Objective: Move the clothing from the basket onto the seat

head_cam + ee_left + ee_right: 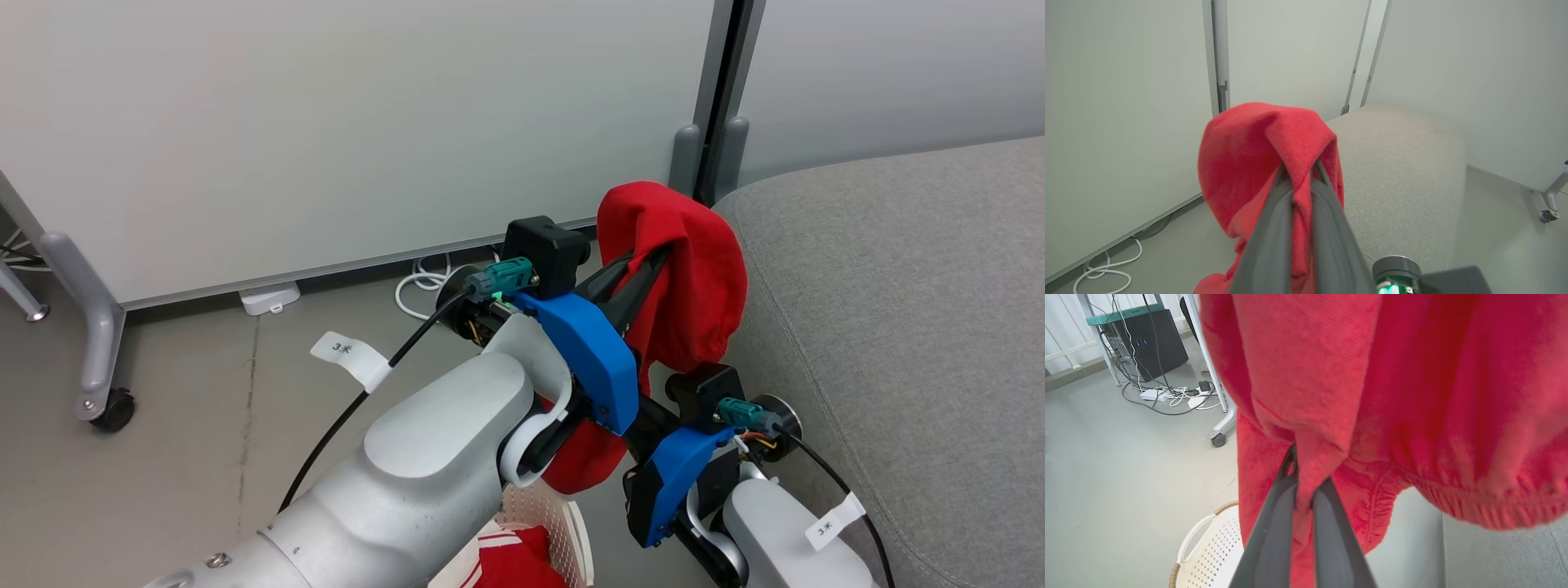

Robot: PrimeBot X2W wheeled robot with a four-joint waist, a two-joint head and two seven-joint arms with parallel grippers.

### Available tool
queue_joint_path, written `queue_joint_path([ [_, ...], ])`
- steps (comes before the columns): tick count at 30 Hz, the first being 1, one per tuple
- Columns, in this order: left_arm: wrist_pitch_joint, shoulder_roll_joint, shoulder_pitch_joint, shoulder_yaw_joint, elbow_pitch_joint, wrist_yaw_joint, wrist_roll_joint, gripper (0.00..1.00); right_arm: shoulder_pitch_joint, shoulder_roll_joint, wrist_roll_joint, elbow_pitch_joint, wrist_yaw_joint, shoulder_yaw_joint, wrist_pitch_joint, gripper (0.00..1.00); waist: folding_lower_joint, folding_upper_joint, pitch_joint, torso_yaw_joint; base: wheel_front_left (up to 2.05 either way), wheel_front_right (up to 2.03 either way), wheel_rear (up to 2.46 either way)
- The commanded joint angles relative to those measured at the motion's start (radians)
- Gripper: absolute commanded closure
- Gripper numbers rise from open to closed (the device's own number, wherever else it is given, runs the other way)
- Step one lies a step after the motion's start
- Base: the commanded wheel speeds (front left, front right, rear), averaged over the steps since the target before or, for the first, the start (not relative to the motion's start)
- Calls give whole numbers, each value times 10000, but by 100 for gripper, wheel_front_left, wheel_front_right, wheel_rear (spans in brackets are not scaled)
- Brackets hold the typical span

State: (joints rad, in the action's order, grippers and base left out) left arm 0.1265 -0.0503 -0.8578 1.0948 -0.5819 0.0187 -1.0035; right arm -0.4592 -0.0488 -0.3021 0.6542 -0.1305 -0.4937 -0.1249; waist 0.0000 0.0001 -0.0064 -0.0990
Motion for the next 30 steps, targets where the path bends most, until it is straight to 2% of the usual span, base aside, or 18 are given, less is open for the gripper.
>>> queue_joint_path([
  [1,97,-4,-185,48,-65,-14,-50,100,-153,-28,-90,81,-5,-67,-65,100,0,-1,-8,-15,0,0,0],
  [10,208,-3,-303,226,-307,-49,-164,100,-234,-28,-157,246,-5,-234,-148,100,0,-1,-24,-65,0,0,0],
  [11,220,-3,-308,262,-324,-31,-171,85,-246,-28,-154,262,-5,-244,-163,100,0,-1,-26,-70,0,0,0],
  [12,229,-2,-321,302,-340,-9,-176,76,-254,-28,-149,282,-5,-256,-167,100,0,-1,-31,-74,0,0,0],
  [13,253,-3,-328,325,-359,7,-193,70,-255,-28,-147,295,-5,-267,-178,100,0,-1,-37,-77,0,0,0],
  [14,253,-3,-328,325,-359,7,-193,70,-255,-28,-147,295,-5,-267,-178,100,0,-1,-37,-77,0,0,0],
  [16,279,-3,-346,366,-393,17,-224,52,-265,-28,-126,326,-5,-281,-187,100,0,-1,-52,-84,0,0,0],
  [17,300,-3,-352,383,-415,11,-234,24,-271,-28,-123,338,-5,-287,-199,100,0,-1,-59,-88,0,0,0],
  [18,320,-3,-355,399,-437,-6,-234,2,-268,-28,-131,339,-5,-296,-215,100,0,-1,-68,-93,0,0,0],
  [19,344,-3,-352,406,-458,-23,-249,0,-261,-28,-153,339,-5,-309,-218,100,0,-1,-77,-98,0,0,0],
  [30,629,-5,-353,477,-740,-163,-321,0,-185,-28,-192,405,-5,-381,-334,100,0,-1,-183,-121,0,0,0],
])
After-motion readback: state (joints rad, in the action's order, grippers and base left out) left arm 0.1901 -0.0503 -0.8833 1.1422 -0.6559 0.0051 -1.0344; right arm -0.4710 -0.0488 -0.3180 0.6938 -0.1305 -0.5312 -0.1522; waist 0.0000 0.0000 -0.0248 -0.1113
